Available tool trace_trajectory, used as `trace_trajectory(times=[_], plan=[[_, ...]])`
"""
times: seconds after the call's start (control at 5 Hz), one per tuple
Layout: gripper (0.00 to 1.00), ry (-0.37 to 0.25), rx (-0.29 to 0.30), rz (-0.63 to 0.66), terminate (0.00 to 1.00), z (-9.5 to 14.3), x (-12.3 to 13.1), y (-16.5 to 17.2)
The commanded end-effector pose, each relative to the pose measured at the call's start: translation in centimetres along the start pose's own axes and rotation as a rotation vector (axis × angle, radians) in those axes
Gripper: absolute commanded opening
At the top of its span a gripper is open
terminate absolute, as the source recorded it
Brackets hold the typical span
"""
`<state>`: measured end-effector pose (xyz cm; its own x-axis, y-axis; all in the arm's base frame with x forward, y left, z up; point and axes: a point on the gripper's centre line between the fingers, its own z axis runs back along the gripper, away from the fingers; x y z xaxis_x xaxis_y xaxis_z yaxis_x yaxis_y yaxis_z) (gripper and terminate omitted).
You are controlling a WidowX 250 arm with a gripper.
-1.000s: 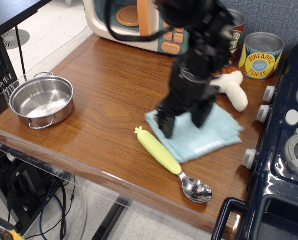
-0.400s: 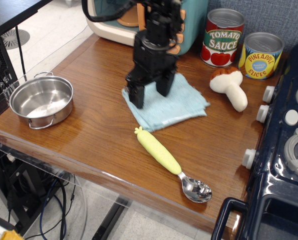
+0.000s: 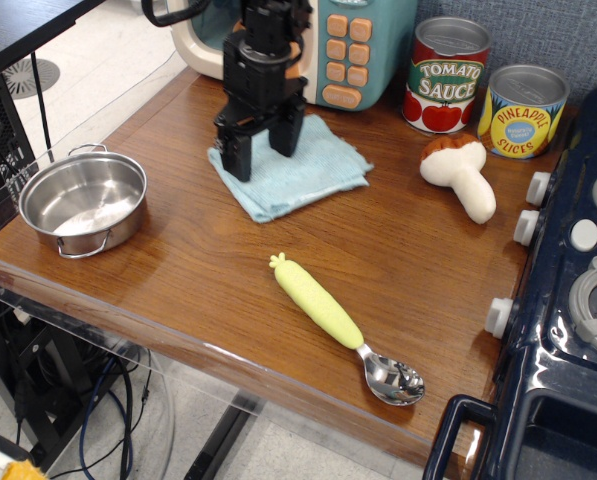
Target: PICK UP THE WHITE TOWEL AND PUT ANOTHER SIDE OF THE TABLE
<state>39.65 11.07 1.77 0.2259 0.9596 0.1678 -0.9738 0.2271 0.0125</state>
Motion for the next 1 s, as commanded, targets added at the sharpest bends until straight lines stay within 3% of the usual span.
trace_trajectory(times=[0.0, 0.2, 0.4, 0.8], plan=[[1.0, -0.053, -0.007, 0.165, 0.0, 0.4, 7.1, 1.5], [1.0, -0.072, -0.013, 0.223, 0.0, 0.8, 9.5, 1.9], [1.0, -0.076, -0.02, 0.246, 0.0, 1.0, 10.3, 2.0], [1.0, -0.075, -0.06, 0.237, 0.0, 2.4, 9.5, 1.8]])
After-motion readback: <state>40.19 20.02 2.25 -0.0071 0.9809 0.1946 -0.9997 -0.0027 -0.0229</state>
